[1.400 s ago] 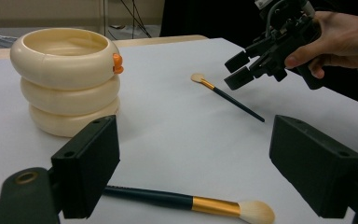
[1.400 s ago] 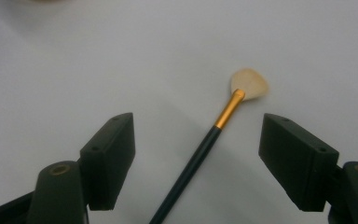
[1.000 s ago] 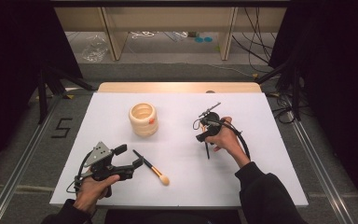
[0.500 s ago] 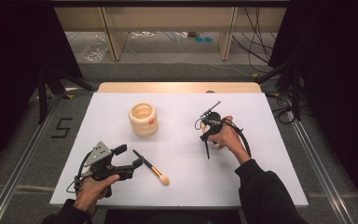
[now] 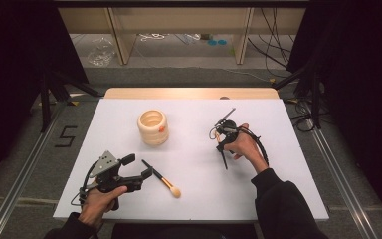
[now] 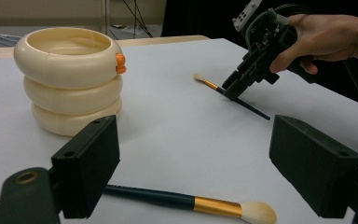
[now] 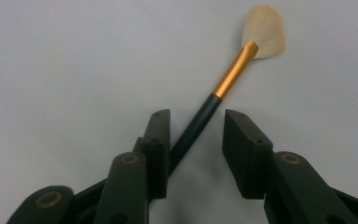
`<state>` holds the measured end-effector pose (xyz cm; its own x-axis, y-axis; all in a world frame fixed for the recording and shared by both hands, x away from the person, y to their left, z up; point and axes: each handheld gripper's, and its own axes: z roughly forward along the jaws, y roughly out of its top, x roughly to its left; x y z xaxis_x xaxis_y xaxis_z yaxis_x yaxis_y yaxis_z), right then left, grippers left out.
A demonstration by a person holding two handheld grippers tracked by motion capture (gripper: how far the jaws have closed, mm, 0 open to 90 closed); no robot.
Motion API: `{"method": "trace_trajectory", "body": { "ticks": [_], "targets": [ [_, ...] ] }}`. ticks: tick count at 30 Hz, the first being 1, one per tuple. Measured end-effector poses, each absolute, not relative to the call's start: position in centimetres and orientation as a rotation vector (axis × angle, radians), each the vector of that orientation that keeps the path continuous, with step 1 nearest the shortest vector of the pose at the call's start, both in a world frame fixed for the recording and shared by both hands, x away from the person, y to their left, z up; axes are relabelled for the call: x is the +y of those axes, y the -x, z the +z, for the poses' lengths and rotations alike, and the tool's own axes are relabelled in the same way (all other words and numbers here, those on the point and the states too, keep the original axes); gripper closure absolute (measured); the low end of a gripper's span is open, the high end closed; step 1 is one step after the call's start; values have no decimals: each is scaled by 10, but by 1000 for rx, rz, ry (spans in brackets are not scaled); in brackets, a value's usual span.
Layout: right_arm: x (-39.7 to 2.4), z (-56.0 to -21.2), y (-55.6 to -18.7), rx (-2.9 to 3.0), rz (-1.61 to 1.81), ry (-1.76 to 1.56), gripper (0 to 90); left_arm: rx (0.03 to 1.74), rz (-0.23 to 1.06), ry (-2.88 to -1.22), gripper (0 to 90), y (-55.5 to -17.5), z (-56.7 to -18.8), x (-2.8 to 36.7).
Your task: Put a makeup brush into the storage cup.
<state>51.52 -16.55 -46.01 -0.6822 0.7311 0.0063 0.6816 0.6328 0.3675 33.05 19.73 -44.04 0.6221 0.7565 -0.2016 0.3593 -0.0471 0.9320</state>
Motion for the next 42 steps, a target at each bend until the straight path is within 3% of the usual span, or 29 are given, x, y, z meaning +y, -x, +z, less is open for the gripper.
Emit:
{"method": "trace_trajectory", "body": {
  "ticks": [19, 42],
  "targets": [
    [-173, -457, -522, 2788, 415, -1152, 805, 930, 416, -1644, 160, -330, -440, 197],
    [-161, -453, -532, 2858, 245, -1125, 825, 931, 424, -1643, 161, -331, -439, 197]
  ]
}}
